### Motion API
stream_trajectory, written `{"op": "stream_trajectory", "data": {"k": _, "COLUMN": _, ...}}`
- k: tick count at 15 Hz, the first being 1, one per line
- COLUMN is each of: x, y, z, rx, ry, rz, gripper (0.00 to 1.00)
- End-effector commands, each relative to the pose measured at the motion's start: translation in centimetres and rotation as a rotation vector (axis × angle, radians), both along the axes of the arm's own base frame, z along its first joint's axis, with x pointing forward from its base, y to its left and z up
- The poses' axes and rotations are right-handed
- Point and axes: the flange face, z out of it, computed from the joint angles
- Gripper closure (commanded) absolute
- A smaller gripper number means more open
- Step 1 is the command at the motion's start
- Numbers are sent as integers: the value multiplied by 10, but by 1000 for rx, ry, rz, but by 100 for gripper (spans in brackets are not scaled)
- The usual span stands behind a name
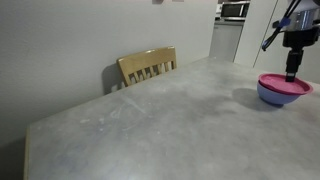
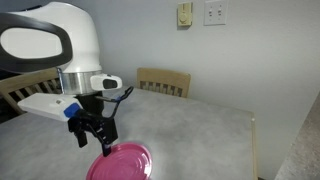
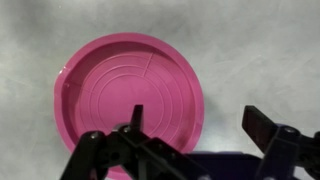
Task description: Put the pink plate on the table
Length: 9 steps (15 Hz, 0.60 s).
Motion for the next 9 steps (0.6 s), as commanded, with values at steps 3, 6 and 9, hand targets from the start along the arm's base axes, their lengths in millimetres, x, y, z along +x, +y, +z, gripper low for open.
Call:
{"op": "stream_trajectory", "data": {"k": 3, "x": -4, "y": 1, "z": 3, "rx": -4, "ry": -46, "rz": -316, "gripper": 0}}
{"op": "stream_trajectory", "data": {"k": 6, "x": -4, "y": 8, "z": 1, "rx": 13, "ry": -78, "rz": -452, "gripper": 0}}
{"op": "stream_trajectory", "data": {"k": 9, "x": -3, "y": 6, "z": -5, "rx": -10, "ry": -87, "rz": -481, "gripper": 0}}
